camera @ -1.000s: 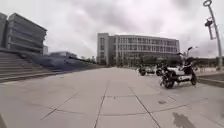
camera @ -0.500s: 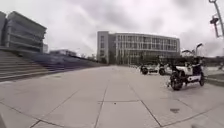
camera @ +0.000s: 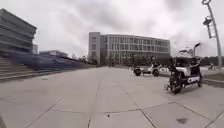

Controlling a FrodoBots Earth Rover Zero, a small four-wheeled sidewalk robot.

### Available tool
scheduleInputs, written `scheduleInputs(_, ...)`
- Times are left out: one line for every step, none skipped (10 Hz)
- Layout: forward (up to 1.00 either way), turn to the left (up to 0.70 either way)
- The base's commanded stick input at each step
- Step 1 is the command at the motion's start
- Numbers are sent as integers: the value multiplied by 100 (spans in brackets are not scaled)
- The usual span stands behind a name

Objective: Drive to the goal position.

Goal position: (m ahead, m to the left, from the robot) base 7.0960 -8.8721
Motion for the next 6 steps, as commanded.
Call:
scheduleInputs(70,-34)
scheduleInputs(70,-10)
scheduleInputs(70,0)
scheduleInputs(70,0)
scheduleInputs(70,0)
scheduleInputs(70,0)
